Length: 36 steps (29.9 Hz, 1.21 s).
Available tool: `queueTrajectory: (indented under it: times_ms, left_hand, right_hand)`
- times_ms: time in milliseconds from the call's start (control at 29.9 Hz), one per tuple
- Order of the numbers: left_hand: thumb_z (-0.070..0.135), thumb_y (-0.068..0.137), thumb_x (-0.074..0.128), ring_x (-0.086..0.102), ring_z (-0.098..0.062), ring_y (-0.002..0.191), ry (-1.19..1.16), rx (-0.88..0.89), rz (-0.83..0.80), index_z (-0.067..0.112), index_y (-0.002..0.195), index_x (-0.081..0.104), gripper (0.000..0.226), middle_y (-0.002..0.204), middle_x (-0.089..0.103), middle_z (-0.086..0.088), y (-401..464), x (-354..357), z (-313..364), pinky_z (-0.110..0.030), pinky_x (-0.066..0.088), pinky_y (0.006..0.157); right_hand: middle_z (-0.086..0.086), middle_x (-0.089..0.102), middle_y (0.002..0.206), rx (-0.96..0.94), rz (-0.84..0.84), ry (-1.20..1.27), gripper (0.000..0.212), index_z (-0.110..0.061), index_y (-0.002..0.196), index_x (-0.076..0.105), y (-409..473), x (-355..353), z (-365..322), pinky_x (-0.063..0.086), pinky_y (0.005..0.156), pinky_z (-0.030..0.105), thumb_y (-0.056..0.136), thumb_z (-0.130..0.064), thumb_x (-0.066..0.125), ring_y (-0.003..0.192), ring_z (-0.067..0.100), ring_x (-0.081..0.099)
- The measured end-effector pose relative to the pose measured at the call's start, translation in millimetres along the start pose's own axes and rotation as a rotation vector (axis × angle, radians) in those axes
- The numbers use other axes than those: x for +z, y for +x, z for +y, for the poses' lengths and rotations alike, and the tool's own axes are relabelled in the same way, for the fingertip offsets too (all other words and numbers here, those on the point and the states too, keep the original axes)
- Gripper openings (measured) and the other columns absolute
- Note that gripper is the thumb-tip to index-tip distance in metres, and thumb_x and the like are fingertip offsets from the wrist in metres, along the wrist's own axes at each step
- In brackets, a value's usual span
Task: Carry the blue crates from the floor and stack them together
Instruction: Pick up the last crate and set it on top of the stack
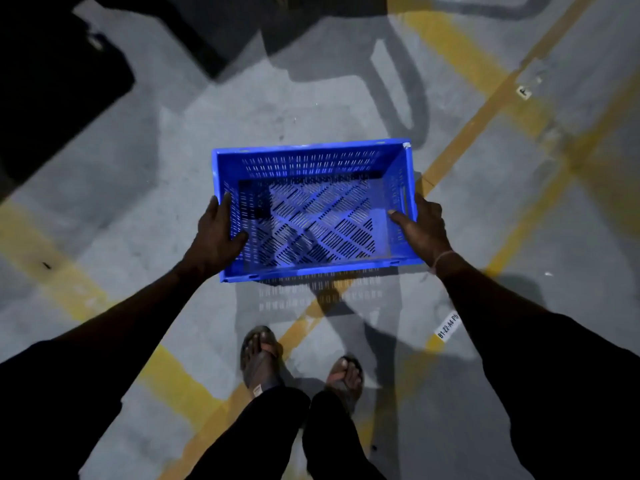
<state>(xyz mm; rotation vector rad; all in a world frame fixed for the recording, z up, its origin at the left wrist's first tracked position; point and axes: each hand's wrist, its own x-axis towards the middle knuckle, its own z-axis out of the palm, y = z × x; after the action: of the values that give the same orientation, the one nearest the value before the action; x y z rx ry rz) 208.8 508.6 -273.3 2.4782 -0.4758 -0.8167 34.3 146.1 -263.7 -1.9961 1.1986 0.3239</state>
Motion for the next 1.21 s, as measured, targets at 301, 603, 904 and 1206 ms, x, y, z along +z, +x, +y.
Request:
queueTrajectory:
  times_ms: [301, 603, 904, 1206]
  left_hand:
    - [0.04, 0.086, 0.058, 0.006, -0.045, 0.15, -0.085, -0.175, -0.012, 0.018, 0.161, 0.005, 0.094, 0.162, 0.005, -0.028, 54.7, 40.8, -38.1, -0.055, 0.024, 0.117]
    - [0.027, 0.094, 0.064, 0.053, -0.041, 0.104, -0.185, -0.328, 0.007, 0.035, 0.157, 0.017, 0.079, 0.134, 0.031, -0.024, 65.8, 35.9, -52.0, -0.052, 0.051, 0.097]
    - [0.021, 0.097, 0.06, 0.051, -0.034, 0.088, -0.098, -0.326, 0.028, 0.028, 0.157, 0.023, 0.071, 0.129, 0.035, -0.027, -26.8, -61.3, -34.2, -0.04, 0.047, 0.077]
    - [0.024, 0.097, 0.06, 0.054, -0.045, 0.103, -0.139, -0.327, 0.133, 0.035, 0.157, 0.016, 0.075, 0.135, 0.03, -0.027, -166.0, -179.3, 0.6, -0.052, 0.052, 0.093]
  right_hand:
    - [0.01, 0.014, 0.162, 0.018, -0.042, -0.089, 0.101, -0.033, 0.16, 0.015, 86.6, 41.1, 17.2, 0.031, 0.117, 0.051, 0.08, -0.059, 0.071, 0.146, 0.039, 0.028]
    - [0.016, 0.027, 0.149, 0.121, -0.024, -0.125, 0.093, -0.035, 0.155, 0.028, 96.0, 35.7, 16.0, 0.037, 0.112, 0.049, 0.077, -0.049, 0.078, 0.133, 0.047, 0.037]
    - [0.02, 0.03, 0.148, 0.067, -0.002, -0.193, 0.101, -0.032, 0.159, 0.017, -11.1, -8.5, -45.9, 0.038, 0.107, 0.052, 0.079, -0.028, 0.078, 0.127, 0.051, 0.04]
    - [0.028, 0.057, 0.125, -0.039, 0.024, -0.329, 0.089, -0.025, 0.161, 0.011, -149.5, -80.5, -140.4, 0.049, 0.091, 0.048, 0.089, -0.017, 0.064, 0.117, 0.047, 0.054]
